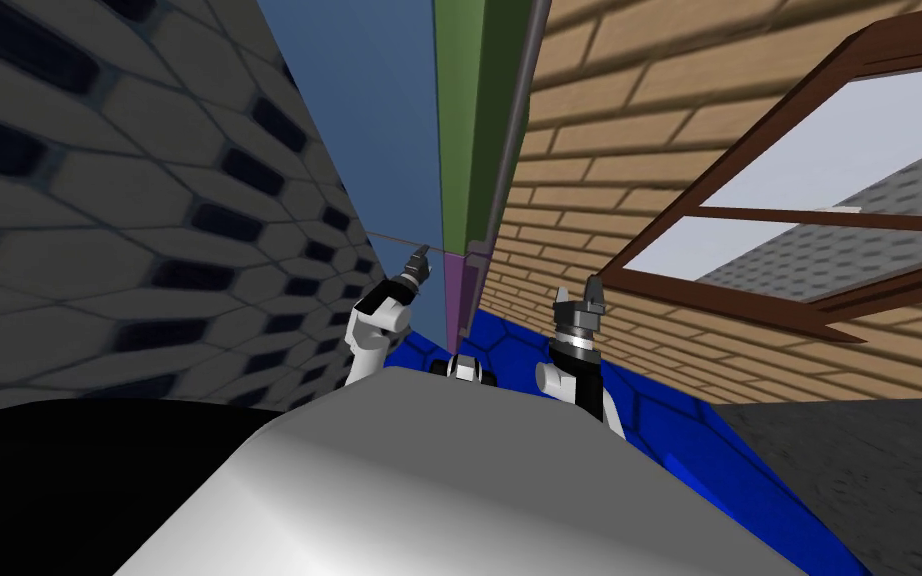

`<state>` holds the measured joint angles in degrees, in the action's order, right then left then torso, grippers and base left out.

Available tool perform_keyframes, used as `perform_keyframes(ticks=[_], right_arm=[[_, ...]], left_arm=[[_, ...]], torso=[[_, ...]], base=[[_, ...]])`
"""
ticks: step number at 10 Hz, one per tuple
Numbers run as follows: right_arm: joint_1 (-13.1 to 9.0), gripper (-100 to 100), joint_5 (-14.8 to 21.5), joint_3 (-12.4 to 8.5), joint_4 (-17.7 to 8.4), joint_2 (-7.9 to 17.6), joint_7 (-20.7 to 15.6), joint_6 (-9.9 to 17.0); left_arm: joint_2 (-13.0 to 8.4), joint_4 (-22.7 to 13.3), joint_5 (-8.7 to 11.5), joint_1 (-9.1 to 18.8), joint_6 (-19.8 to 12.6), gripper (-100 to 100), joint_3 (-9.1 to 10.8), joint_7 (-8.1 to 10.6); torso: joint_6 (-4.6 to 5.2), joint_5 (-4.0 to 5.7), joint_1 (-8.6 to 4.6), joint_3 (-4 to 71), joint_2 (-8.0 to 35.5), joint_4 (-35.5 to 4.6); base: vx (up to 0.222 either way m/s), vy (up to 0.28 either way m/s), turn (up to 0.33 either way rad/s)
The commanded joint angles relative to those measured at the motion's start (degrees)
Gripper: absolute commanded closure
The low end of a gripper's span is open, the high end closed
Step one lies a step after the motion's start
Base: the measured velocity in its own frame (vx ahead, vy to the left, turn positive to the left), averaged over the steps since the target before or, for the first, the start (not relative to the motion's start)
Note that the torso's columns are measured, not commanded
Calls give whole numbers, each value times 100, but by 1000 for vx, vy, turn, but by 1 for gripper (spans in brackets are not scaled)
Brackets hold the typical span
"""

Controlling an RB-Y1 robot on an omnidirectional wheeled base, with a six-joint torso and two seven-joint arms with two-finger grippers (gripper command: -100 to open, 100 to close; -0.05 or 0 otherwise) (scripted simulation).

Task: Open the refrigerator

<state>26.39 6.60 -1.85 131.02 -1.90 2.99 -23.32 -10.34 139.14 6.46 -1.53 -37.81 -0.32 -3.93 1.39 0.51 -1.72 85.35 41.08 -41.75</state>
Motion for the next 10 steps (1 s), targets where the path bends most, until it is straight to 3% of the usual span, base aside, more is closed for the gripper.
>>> perform_keyframes(ticks=[1, 6, 10], right_arm=[[0, 0, 0, 0, 0, 0, 0, 0], [0, 0, 0, 0, 0, 0, 0, 0], [-1, 0, 0, 0, 0, 0, 0, 0]], left_arm=[[63, 11, 74, 139, -290, -100, -111, 34], [347, 211, 85, 517, -1114, -100, -96, 48], [875, 670, 93, 786, -1702, -100, -85, 58]], torso=[[4, 0, -6, 0, -1, 5], [9, 13, -25, -4, 8, -10], [-11, 20, 0, -5, 24, -49]], base=[[-11, -61, 9], [1, -81, 67], [-18, -87, 40]])
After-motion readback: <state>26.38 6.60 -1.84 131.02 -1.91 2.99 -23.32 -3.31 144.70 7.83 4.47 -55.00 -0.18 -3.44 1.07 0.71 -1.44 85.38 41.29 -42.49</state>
